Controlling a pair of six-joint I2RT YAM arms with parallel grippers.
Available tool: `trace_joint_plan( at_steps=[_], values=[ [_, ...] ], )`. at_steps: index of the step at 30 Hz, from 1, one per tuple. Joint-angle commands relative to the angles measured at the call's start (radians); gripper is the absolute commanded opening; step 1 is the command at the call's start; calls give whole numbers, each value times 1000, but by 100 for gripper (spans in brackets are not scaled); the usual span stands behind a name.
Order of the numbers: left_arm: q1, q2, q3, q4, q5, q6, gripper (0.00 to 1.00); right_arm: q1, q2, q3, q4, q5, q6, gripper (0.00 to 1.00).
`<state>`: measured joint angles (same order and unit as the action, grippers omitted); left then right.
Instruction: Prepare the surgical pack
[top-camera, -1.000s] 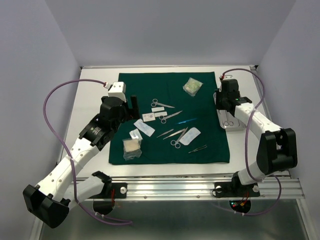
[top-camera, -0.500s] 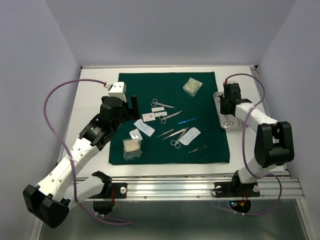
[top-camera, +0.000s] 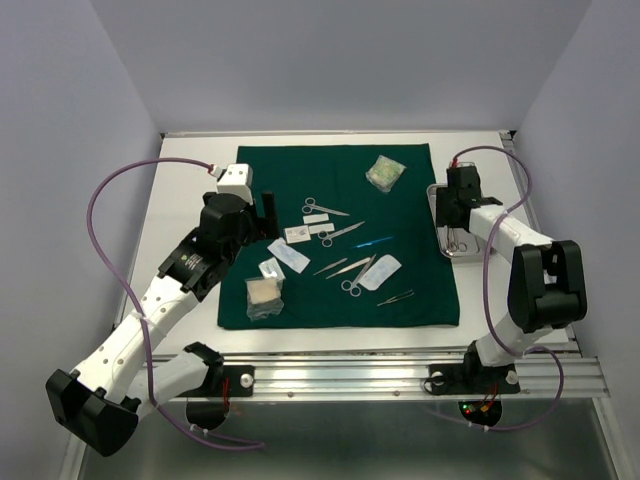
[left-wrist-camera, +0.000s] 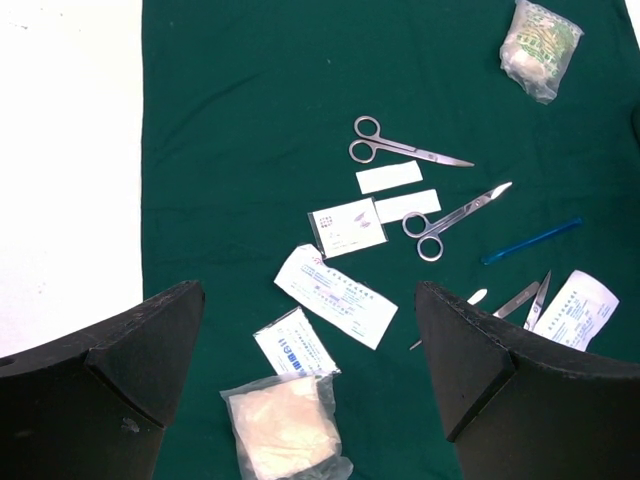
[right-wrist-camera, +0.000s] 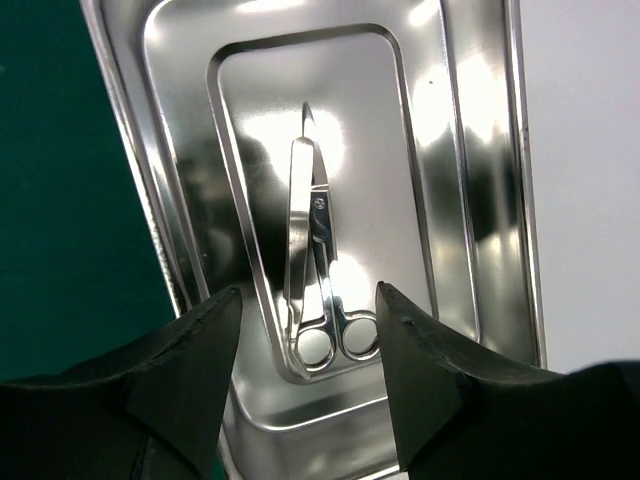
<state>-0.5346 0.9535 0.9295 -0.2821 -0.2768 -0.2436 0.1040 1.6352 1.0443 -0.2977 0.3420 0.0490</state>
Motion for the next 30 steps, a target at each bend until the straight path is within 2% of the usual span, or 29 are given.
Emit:
trace_joint_plan(
  at_steps=[1,7,11,16,18,22,30],
  values=[
    [7,-4,28,21,5,23,99,32,-80,78,13,-8,51,62],
    [5,5,45,18,-10,20,99,215,-92,183,-151,32,147,64],
    [5,2,45,14,-18,17,99,336,-116,166,-254,45,230,64],
    [7,22,60,-14,-28,44,99,379,-146,125,-401,8,389,64],
    [5,28,63,-19,-41,47,99,390,-196,74,-419,-24,442,64],
    [5,30,65,-12,-33,38,99,410,-305,-10,-481,-47,650,65],
    [5,47,38,9,-12,24,99,497,-471,-176,-500,-37,923,55]
  ],
)
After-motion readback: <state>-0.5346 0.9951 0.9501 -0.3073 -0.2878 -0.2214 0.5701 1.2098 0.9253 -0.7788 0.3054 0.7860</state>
